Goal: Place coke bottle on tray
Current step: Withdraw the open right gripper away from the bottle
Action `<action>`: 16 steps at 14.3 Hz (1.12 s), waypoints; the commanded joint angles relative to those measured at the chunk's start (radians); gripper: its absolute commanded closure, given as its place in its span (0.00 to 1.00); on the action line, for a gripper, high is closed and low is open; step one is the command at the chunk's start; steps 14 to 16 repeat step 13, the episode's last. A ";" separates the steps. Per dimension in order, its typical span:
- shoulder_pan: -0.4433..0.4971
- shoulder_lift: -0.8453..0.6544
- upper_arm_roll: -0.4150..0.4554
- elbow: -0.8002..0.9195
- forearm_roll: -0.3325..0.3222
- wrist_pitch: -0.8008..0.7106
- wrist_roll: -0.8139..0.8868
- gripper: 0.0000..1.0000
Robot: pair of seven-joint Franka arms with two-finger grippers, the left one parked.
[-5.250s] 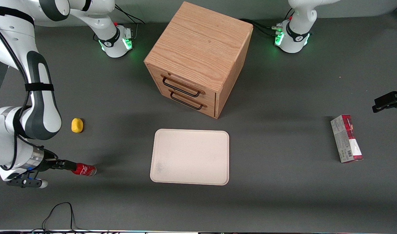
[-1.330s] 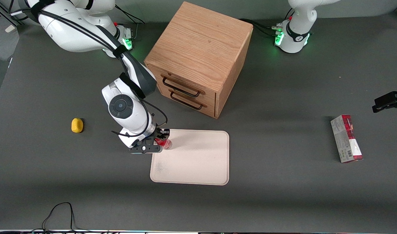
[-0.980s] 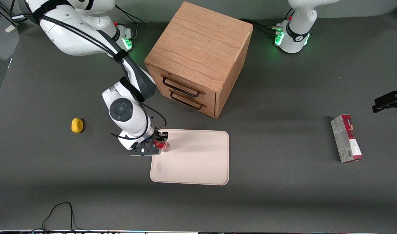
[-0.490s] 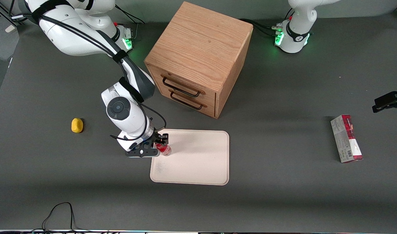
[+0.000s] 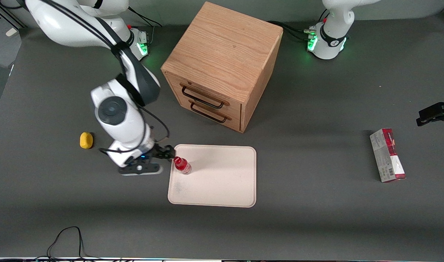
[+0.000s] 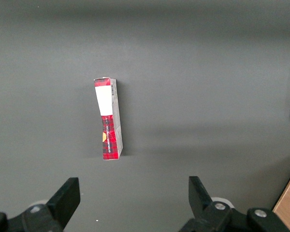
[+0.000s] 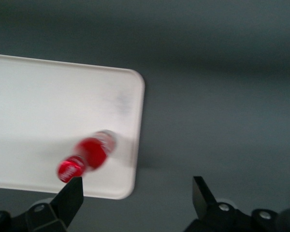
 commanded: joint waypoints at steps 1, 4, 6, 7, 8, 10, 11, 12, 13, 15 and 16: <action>-0.002 -0.173 -0.122 -0.022 0.149 -0.134 -0.215 0.00; 0.000 -0.308 -0.253 -0.028 0.228 -0.275 -0.401 0.00; 0.002 -0.370 -0.326 -0.030 0.257 -0.331 -0.432 0.00; 0.002 -0.391 -0.354 -0.033 0.272 -0.354 -0.453 0.00; 0.002 -0.408 -0.379 -0.043 0.276 -0.375 -0.487 0.00; 0.000 -0.430 -0.411 -0.051 0.283 -0.389 -0.513 0.00; -0.002 -0.434 -0.416 -0.051 0.297 -0.389 -0.513 0.00; -0.003 -0.435 -0.416 -0.051 0.303 -0.389 -0.512 0.00; -0.006 -0.435 -0.417 -0.051 0.303 -0.389 -0.512 0.00; -0.006 -0.435 -0.417 -0.051 0.303 -0.389 -0.512 0.00; -0.006 -0.435 -0.417 -0.051 0.303 -0.389 -0.512 0.00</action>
